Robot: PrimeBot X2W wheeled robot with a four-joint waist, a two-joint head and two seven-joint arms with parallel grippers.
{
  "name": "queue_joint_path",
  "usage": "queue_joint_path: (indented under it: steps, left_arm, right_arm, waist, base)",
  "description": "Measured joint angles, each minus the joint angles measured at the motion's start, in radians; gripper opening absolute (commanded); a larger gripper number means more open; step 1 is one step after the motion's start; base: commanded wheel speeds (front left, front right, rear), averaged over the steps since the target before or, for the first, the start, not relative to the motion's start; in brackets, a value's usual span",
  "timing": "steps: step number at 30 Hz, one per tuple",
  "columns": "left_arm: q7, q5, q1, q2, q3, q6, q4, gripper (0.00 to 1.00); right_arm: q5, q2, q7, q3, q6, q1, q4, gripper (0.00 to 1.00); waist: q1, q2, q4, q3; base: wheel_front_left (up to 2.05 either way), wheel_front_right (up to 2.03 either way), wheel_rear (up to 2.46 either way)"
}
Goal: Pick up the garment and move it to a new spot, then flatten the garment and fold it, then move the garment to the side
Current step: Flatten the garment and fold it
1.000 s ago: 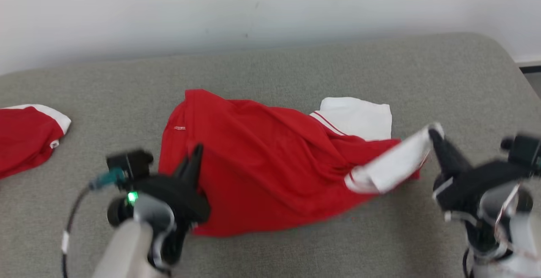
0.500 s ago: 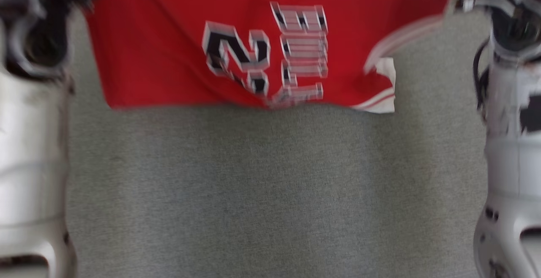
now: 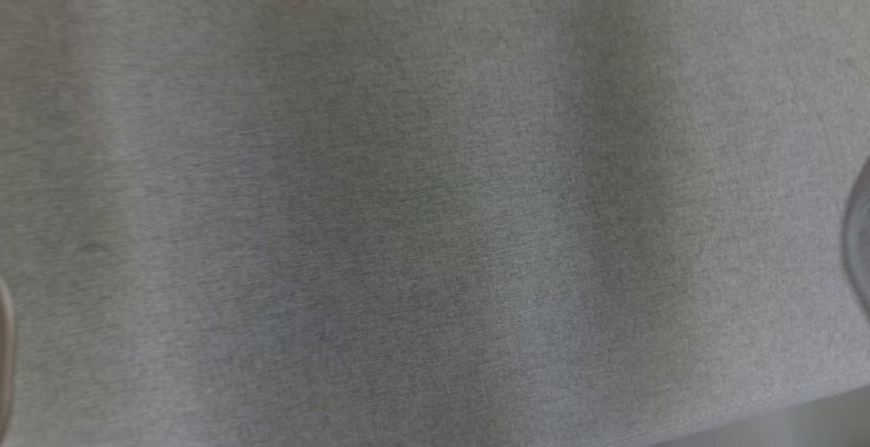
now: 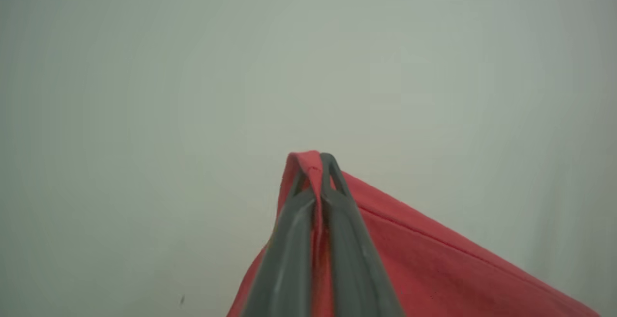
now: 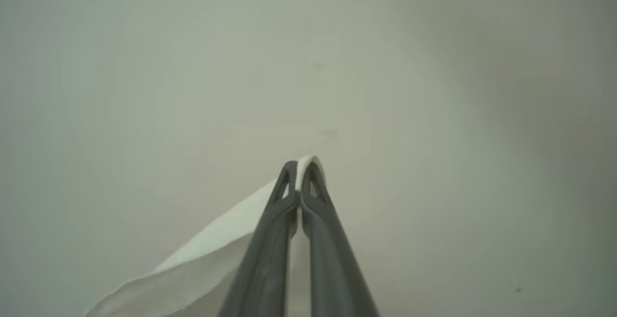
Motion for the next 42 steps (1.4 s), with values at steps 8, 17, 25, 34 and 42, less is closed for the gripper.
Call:
queue_joint_path:
  steps: [8,17,25,34,42]
  left_arm:
    - [-0.014,0.0,-0.03,-0.016,0.036,-0.051,-0.024,0.0]
    - [-0.015,-0.064,0.204,-0.033,-0.007,-0.064,-0.063,0.0]
    - [-0.015,-0.171,0.447,0.01,-0.051,-0.064,-0.121,0.0]
    - [-0.015,-0.231,0.779,0.013,-0.106,-0.064,-0.193,0.0]
    - [-0.015,-0.229,1.02,-0.07,-0.114,-0.065,-0.227,0.0]
  right_arm:
    - [-0.069,-0.045,-0.053,0.038,0.0,-0.075,0.017,0.0]
    - [-0.004,-0.095,-0.057,0.164,0.0,0.116,-0.049,0.0]
    - [0.149,-0.172,-0.016,0.357,0.0,0.37,-0.105,0.0]
    - [0.184,-0.247,0.068,0.331,0.0,0.725,-0.207,0.0]
    - [0.08,-0.132,0.133,0.075,0.0,1.14,-0.39,0.0]
  waist:
    - [0.0,0.0,-0.018,0.081]
    - [0.0001,0.0,0.009,0.162]
    - [-0.0002,-0.0001,0.034,0.099]
    - [-0.0005,-0.0004,0.047,-0.053]
    - [-0.0006,-0.0004,0.066,-0.187]
  base:
    - [0.0,0.0,0.0]
    - [0.0,0.0,0.0]
    - [0.0,0.0,0.0]
    - [0.0,0.0,0.0]
    - [0.0,0.0,0.0]
